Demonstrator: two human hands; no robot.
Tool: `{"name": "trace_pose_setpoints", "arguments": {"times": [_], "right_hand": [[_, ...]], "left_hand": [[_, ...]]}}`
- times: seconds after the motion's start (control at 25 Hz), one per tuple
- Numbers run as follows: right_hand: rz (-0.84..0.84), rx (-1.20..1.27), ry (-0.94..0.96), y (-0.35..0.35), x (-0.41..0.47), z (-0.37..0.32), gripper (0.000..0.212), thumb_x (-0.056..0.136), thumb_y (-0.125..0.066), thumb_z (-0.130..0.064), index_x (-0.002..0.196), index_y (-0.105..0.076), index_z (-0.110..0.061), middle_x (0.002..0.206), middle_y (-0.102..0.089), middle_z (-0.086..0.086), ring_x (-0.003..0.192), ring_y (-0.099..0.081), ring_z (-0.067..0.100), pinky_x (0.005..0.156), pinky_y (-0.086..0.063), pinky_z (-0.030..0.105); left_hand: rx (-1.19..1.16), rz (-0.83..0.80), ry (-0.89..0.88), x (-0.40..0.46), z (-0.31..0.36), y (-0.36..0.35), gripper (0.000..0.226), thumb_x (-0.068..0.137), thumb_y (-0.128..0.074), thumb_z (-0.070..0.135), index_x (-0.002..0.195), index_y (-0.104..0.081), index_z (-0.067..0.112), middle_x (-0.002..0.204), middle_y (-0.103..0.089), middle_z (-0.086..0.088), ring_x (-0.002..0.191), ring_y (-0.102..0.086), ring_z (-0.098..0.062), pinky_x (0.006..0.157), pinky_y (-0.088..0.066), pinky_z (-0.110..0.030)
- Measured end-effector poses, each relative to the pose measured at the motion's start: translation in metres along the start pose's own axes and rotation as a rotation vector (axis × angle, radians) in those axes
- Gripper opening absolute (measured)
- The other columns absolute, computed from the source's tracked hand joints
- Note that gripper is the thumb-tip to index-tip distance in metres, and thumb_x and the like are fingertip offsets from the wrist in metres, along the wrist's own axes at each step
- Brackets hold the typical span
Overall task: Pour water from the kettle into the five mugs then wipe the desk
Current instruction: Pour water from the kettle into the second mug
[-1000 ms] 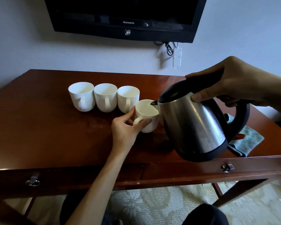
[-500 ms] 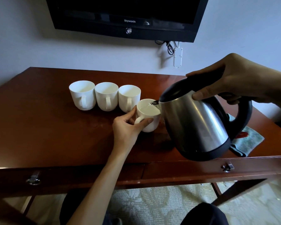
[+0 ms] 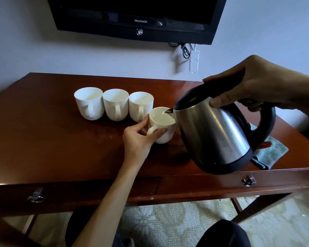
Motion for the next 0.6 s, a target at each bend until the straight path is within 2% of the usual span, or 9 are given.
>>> {"name": "trace_pose_setpoints", "arguments": {"times": [0.28, 0.48, 0.6], "right_hand": [[-0.006, -0.012, -0.004, 0.0001, -0.0010, -0.0023, 0.055, 0.057, -0.089, -0.017, 0.111, -0.079, -0.023, 0.045, -0.031, 0.004, 0.037, -0.025, 0.015, 0.038, -0.028, 0.021], [-0.007, -0.018, -0.005, -0.0012, -0.0014, -0.0042, 0.055, 0.056, -0.089, -0.018, 0.110, -0.080, -0.024, 0.046, -0.031, 0.005, 0.038, -0.025, 0.015, 0.037, -0.028, 0.022], [-0.005, -0.019, -0.007, -0.0001, -0.0008, -0.0045, 0.056, 0.056, -0.090, -0.018, 0.110, -0.079, -0.025, 0.046, -0.030, 0.005, 0.039, -0.024, 0.016, 0.038, -0.027, 0.022]], "left_hand": [[-0.012, -0.013, 0.010, -0.0010, 0.0023, -0.0003, 0.066, 0.074, -0.090, 0.017, 0.133, -0.064, 0.006, 0.048, -0.048, 0.021, 0.059, -0.043, 0.003, 0.069, -0.046, -0.019], [-0.020, -0.017, 0.011, -0.0014, 0.0040, -0.0013, 0.067, 0.074, -0.089, 0.014, 0.134, -0.063, 0.002, 0.048, -0.049, 0.026, 0.057, -0.044, 0.006, 0.067, -0.044, -0.013], [-0.021, -0.013, 0.015, -0.0013, 0.0041, -0.0009, 0.066, 0.074, -0.089, 0.015, 0.134, -0.063, 0.004, 0.046, -0.047, 0.022, 0.055, -0.042, 0.003, 0.065, -0.043, -0.012]]}}
Point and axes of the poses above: each hand's wrist, its own x-axis towards the middle knuckle, its own y-axis out of the back of the hand, z = x × y, the point moved 4 cm from there along x, towards the middle knuckle
